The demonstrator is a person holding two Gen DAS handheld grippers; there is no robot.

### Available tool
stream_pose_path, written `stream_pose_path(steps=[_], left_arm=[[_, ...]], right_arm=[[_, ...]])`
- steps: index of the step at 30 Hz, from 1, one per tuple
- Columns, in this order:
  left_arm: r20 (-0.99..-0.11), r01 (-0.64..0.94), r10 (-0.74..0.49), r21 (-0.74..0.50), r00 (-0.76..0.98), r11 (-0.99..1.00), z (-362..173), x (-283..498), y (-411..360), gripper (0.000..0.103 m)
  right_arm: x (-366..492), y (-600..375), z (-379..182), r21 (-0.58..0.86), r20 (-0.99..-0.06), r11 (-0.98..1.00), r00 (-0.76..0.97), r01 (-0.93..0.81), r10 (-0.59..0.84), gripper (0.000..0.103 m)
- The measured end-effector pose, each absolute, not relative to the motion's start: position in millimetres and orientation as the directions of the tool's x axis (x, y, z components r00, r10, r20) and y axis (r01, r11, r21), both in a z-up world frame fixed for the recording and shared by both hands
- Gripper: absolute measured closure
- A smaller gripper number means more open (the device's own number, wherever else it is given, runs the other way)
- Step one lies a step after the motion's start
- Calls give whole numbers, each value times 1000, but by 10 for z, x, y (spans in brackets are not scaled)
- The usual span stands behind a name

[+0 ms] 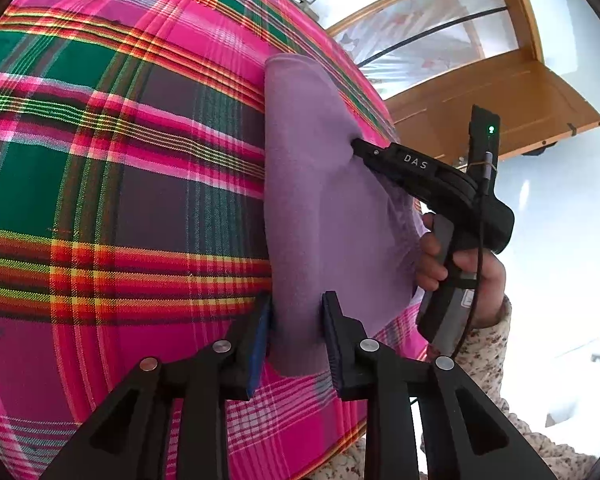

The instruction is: Fold clothes

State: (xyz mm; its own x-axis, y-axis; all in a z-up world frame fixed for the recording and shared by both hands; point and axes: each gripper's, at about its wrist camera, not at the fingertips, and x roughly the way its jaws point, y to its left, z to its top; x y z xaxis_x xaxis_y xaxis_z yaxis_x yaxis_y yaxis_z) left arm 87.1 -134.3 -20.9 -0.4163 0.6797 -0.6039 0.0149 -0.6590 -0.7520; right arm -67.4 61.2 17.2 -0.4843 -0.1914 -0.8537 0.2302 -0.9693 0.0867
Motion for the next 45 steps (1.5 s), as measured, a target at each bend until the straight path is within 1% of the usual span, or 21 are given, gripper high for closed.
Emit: stream_pose_path(steps=[3,5,7,11,13,15,16,17,20,22,26,28,31,33,35,37,41,43,45], left_arm=[[-604,17,682,-754,-413,-657,-208,888,-1354,75],[-603,18,683,-755,-412,-655,-207,895,-1358,73],[-598,17,687,-759,-412,-651,-196,954,-1459,70],[-586,25,699,-773,-410,-634,-211,992,-1562,70],[-580,30,704,-780,-410,-626,-221,990,-1587,70],[-580,33,704,-781,-410,-624,-222,977,-1603,70],[-580,35,704,-781,-410,-623,-223,969,-1612,70],[-578,36,707,-784,-407,-620,-227,956,-1619,70],[-566,53,721,-799,-400,-598,-263,910,-1653,70],[-562,62,728,-806,-392,-589,-281,884,-1668,70],[-559,61,740,-811,-373,-581,-256,866,-1660,70],[-553,53,746,-814,-370,-578,-221,853,-1644,70],[-545,44,754,-820,-366,-571,-168,852,-1647,70],[-536,42,763,-827,-360,-561,-145,843,-1657,70],[-538,51,766,-828,-353,-558,-128,829,-1686,70],[-539,59,768,-829,-347,-556,-111,815,-1715,70],[-526,68,780,-841,-338,-537,-81,791,-1754,70],[-522,67,783,-843,-338,-533,-62,749,-1665,70],[-516,65,786,-847,-340,-528,-48,719,-1592,70]], right_arm=[[-625,659,226,116,-848,-970,-487,216,-210,77],[-461,757,324,130,-812,-966,-535,224,-234,77],[-265,781,384,143,-780,-953,-562,268,-275,77],[157,794,394,168,-729,-905,-569,390,-381,77],[355,790,363,173,-712,-888,-569,425,-411,77],[507,793,332,195,-695,-874,-566,446,-444,74],[566,795,316,212,-685,-866,-563,452,-462,69],[630,775,295,223,-676,-857,-560,464,-479,67],[815,706,265,227,-655,-830,-551,509,-517,66],[926,686,279,220,-641,-814,-549,538,-537,63],[1136,494,321,134,-627,-770,-549,623,-553,58],[1241,376,327,91,-630,-741,-538,665,-560,53],[1388,205,321,22,-632,-706,-538,708,-558,51],[1441,129,303,-27,-629,-710,-564,704,-535,45],[1449,73,275,-37,-635,-715,-569,698,-523,43],[1464,9,249,-71,-639,-718,-584,693,-500,42],[1518,-101,215,-144,-619,-716,-627,683,-474,41],[1537,-179,168,-182,-623,-709,-638,681,-453,41],[1542,-263,113,-248,-617,-716,-676,652,-402,41]])
